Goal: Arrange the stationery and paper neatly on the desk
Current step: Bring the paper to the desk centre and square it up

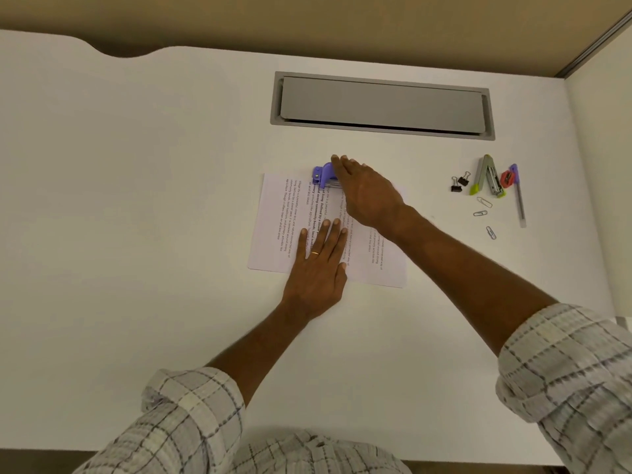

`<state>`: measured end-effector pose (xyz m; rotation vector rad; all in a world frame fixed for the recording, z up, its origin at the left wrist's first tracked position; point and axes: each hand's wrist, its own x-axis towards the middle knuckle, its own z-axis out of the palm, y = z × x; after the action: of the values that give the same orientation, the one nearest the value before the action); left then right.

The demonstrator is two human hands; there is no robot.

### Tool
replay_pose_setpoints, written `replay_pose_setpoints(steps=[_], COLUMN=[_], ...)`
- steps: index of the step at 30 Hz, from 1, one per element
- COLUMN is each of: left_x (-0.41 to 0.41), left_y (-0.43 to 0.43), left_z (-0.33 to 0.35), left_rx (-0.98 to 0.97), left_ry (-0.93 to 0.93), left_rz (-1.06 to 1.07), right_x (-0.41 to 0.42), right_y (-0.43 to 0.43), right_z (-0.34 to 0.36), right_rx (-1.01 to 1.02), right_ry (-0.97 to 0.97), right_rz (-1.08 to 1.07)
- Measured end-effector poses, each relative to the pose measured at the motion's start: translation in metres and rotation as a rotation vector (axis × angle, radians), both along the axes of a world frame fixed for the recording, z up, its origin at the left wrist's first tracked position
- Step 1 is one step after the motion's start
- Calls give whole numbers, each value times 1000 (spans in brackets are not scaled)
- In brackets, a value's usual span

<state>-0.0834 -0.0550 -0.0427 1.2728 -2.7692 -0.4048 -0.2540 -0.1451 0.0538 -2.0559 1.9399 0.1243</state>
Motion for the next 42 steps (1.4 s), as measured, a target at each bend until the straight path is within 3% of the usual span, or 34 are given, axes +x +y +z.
replay_pose_setpoints(steps=[6,17,42], left_x=[1,-1,-2], left_y=[0,0,0], left_z=[-2,2,0], left_rx=[2,1,28], left_ry=[-14,19,-21], left_rz=[-2,7,-1], right_x=[5,18,8], right_y=[-8,2,-8], right_z=[9,-22,-27], right_rx=[48,95,125], right_ry=[48,-57,0], right_rz=[11,-108,-21])
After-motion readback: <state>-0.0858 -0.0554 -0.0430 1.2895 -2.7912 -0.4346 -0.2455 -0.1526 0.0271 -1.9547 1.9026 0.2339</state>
